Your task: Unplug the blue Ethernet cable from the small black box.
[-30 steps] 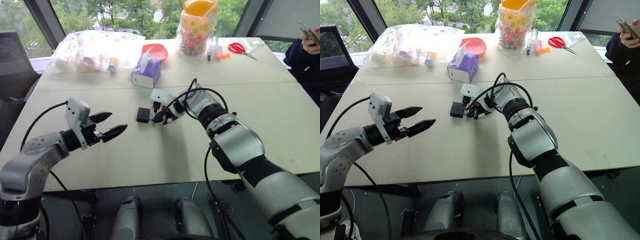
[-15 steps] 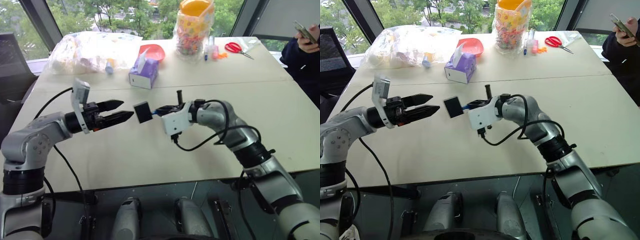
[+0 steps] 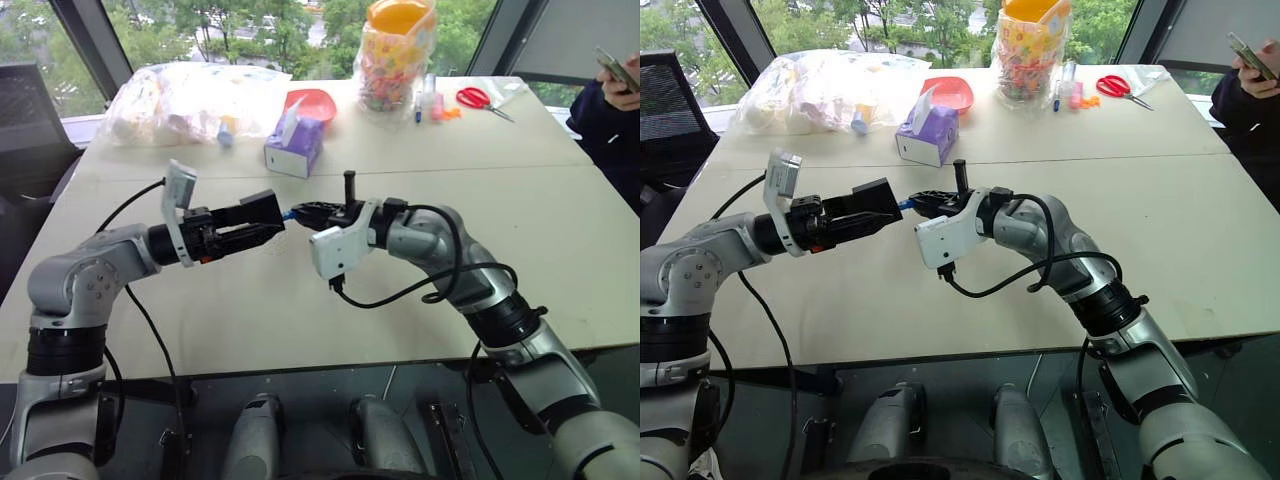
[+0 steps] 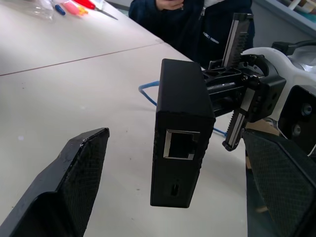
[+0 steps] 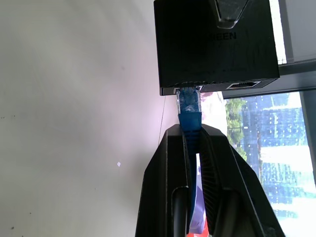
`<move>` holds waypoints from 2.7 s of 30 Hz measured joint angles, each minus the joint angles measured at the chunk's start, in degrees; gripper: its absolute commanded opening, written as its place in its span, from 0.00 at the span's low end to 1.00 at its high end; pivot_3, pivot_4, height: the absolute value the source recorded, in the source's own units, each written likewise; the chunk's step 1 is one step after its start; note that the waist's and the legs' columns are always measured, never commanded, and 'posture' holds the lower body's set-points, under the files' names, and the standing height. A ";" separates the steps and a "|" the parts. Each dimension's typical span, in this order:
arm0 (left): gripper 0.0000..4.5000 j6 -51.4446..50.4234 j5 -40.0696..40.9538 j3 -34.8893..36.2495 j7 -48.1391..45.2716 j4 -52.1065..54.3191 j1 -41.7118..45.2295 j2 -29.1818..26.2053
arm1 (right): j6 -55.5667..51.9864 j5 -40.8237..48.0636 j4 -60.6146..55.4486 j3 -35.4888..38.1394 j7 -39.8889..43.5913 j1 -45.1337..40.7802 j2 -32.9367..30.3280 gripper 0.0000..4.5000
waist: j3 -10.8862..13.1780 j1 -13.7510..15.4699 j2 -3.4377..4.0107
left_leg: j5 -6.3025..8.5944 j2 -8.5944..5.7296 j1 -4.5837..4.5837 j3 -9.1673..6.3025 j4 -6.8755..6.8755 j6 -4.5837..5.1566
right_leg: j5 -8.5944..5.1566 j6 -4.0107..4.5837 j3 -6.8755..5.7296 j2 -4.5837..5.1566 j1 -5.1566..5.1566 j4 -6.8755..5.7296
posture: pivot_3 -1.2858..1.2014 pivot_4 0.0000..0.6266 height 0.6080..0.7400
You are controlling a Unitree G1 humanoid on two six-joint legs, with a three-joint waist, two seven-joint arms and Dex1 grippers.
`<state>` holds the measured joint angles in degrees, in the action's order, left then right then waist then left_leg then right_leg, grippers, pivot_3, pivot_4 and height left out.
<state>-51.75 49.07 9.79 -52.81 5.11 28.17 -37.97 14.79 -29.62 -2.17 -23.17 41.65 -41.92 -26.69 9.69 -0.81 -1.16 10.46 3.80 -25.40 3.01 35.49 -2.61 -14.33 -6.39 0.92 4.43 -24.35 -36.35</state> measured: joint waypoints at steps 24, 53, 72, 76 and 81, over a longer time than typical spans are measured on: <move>0.12 8.82 -6.08 -3.85 -11.26 1.08 -1.58 -3.50 | -36.49 35.89 1.65 8.39 27.38 -4.44 -0.72 0.98 | 0.01 0.11 0.00 | 0.02 0.02 -0.01 -0.01 0.06 0.04 | -0.01 0.04 0.00 0.00 0.05 0.00 | 0.52 0.24 0.96; 0.12 8.61 -6.12 -4.65 -12.99 1.13 0.88 -2.60 | -69.41 55.75 9.18 9.99 30.31 -13.49 3.07 0.39 | 0.01 0.08 0.01 | 0.06 0.02 -0.08 -0.01 0.09 0.10 | 0.00 0.02 -0.01 0.00 0.00 -0.01 | 0.52 0.24 0.96; 0.12 8.34 -6.11 -4.67 -12.60 1.26 0.88 -2.30 | -68.05 55.49 9.19 8.17 29.50 -14.26 2.55 0.29 | 0.01 0.03 0.01 | 0.07 0.02 -0.08 -0.01 0.09 0.10 | 0.00 0.02 -0.02 0.00 0.00 -0.01 | 0.52 0.24 0.96; 0.12 8.35 -6.13 -4.67 -12.48 1.26 0.88 -2.29 | -67.47 55.22 9.19 7.78 29.53 -14.26 2.55 0.29 | 0.01 0.05 0.01 | 0.07 0.02 -0.08 -0.01 0.09 0.10 | 0.00 0.03 -0.02 0.00 0.00 -0.01 | 0.52 0.24 0.96; 0.12 8.36 -6.17 -4.67 -12.33 1.32 0.86 -2.27 | -66.95 55.00 9.26 7.68 29.54 -14.26 2.55 0.17 | 0.01 0.04 0.01 | 0.07 0.02 -0.08 -0.01 0.09 0.10 | 0.00 0.03 -0.02 0.00 0.00 -0.01 | 0.52 0.24 0.96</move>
<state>-43.39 42.90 5.12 -65.14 6.43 29.03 -40.25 -52.16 25.38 7.09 -15.49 71.20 -56.18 -24.14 9.70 -0.78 -1.16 10.53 3.82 -25.48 3.00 35.58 -2.51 -14.33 -6.36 0.90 4.43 -24.35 -36.36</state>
